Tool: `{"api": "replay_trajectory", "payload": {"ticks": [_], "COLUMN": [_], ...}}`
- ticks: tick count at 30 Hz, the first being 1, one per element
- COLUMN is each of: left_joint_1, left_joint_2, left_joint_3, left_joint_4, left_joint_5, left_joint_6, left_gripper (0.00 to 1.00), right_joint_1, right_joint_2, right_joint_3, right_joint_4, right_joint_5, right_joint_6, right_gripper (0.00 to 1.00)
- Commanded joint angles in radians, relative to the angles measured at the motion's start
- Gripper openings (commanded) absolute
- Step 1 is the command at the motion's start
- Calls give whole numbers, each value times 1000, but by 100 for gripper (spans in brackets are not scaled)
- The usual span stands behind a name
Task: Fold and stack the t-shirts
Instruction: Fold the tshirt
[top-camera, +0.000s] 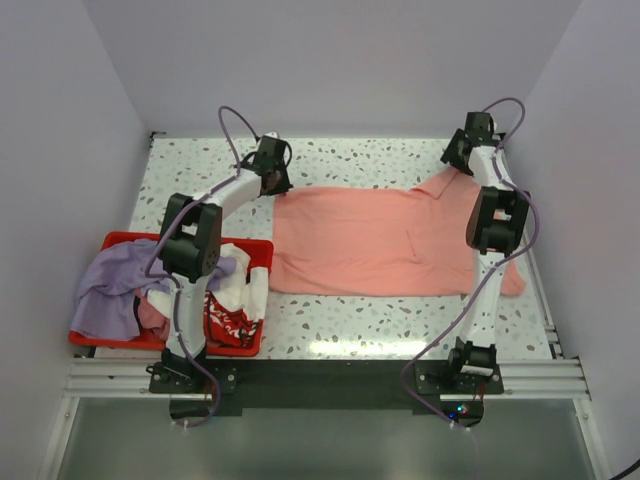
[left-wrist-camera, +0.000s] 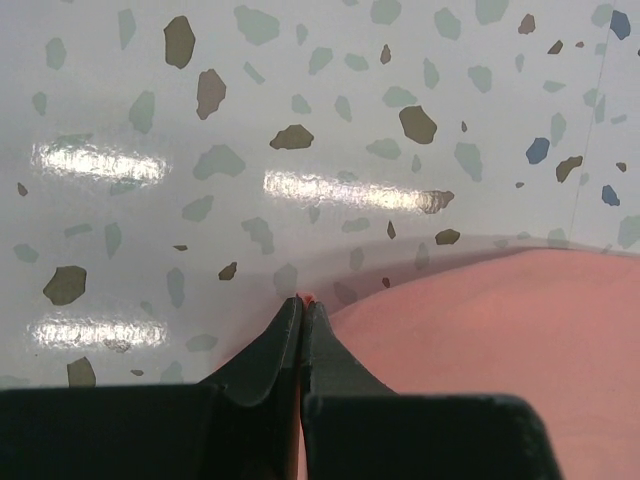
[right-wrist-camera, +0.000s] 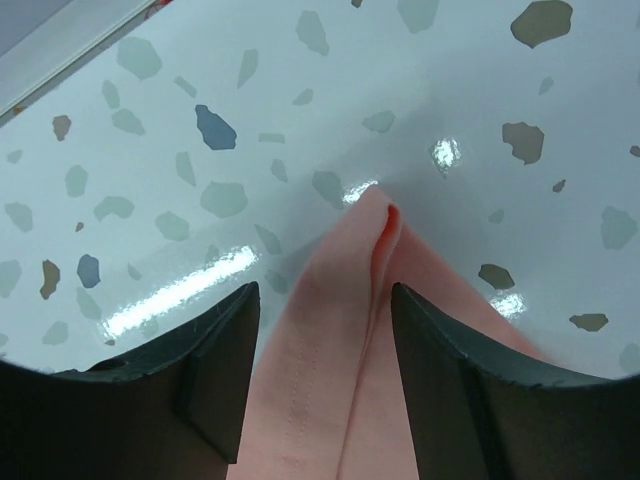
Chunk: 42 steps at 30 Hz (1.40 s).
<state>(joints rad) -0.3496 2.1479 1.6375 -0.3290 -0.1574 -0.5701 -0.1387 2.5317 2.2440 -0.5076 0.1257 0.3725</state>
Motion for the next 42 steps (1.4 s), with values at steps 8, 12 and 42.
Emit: {"api": "replay_trajectory", "payload": {"ticks": [8,12,42], "left_joint_1": [-2,-2,-52], "left_joint_2": [-65,-66,-417], "left_joint_3": [-8,-10,-393], "left_joint_4": [41,38,111], "left_joint_5": [10,10,-34], "left_joint_6": [26,12,-65], "left_gripper": [0,0,0], "right_joint_1": [-4,-2,-4], "right_joint_2": [32,35,-902], "right_joint_3": [51,52,-886], "right_joint_4": [84,97,87], "right_joint_5": [19,3,219], "right_joint_6": [-7,-1,29], "right_gripper": [40,22,0]}}
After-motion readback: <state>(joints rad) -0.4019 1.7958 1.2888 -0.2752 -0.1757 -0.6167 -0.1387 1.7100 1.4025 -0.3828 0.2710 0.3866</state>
